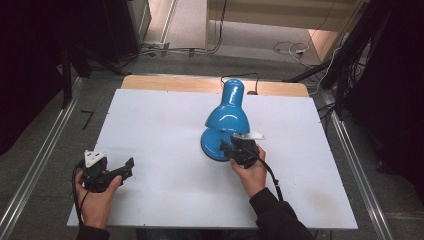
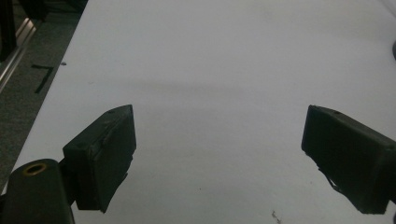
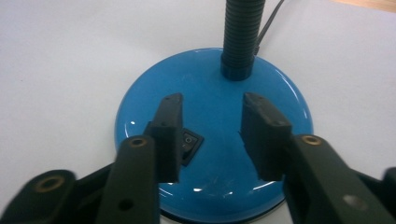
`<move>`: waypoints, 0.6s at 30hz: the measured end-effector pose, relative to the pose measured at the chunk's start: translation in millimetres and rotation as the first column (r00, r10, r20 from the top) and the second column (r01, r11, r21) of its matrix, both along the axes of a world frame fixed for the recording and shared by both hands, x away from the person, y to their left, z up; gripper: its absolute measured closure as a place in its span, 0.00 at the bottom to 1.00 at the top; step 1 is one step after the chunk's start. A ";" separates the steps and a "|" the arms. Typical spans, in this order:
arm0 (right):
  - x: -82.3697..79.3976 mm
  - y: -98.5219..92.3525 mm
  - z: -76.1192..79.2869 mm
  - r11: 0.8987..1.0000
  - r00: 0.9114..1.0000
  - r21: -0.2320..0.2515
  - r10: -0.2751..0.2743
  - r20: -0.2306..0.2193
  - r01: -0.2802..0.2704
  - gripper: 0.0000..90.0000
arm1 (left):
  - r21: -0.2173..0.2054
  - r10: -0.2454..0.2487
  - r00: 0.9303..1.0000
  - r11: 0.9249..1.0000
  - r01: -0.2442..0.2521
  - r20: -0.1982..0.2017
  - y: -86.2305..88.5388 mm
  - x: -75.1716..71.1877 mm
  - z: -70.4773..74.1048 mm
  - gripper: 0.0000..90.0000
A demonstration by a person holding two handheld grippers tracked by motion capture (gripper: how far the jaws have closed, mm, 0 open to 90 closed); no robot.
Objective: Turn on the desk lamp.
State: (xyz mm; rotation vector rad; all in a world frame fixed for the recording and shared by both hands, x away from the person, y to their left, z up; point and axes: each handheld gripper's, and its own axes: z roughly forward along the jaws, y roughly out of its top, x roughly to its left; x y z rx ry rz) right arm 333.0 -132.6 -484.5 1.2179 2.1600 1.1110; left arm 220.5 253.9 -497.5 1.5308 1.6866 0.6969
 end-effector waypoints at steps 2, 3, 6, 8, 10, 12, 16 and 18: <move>-0.2 0.2 -0.3 1.000 1.000 0.006 0.014 0.001 -0.014 0.73 | -0.001 0.002 1.000 1.000 -0.002 0.001 -0.1 0.1 -0.1 0.12; -0.7 1.2 -0.3 1.000 1.000 0.013 0.015 0.002 -0.015 0.76 | 0.000 0.002 1.000 1.000 -0.002 0.001 0.0 0.1 -0.2 0.12; -1.2 2.0 -0.5 0.999 1.000 0.022 0.028 0.003 -0.028 0.85 | -0.001 0.003 1.000 1.000 -0.003 0.001 0.1 0.1 -0.2 0.12; -1.2 1.6 -0.9 0.999 0.999 0.020 0.034 0.001 -0.034 0.90 | 0.000 0.002 1.000 1.000 -0.002 0.000 0.4 -0.1 -0.2 0.12; -1.4 2.0 -1.4 0.999 0.999 0.027 0.037 -0.003 -0.037 0.93 | 0.000 0.002 1.000 1.000 -0.002 0.000 0.5 -0.1 -0.2 0.12; -1.5 2.9 -2.1 0.999 0.999 0.031 0.040 -0.009 -0.040 0.94 | 0.000 0.003 1.000 1.000 -0.003 0.000 0.5 -0.1 -0.2 0.12; -1.5 3.7 -4.1 0.999 0.999 0.027 0.041 -0.019 -0.041 0.96 | -0.002 0.003 1.000 1.000 -0.003 0.000 0.6 -0.1 -0.2 0.12; -1.2 3.8 -5.5 0.999 0.999 0.029 0.041 -0.023 -0.040 0.97 | -0.003 0.004 1.000 1.000 -0.004 0.001 0.6 -0.1 -0.3 0.12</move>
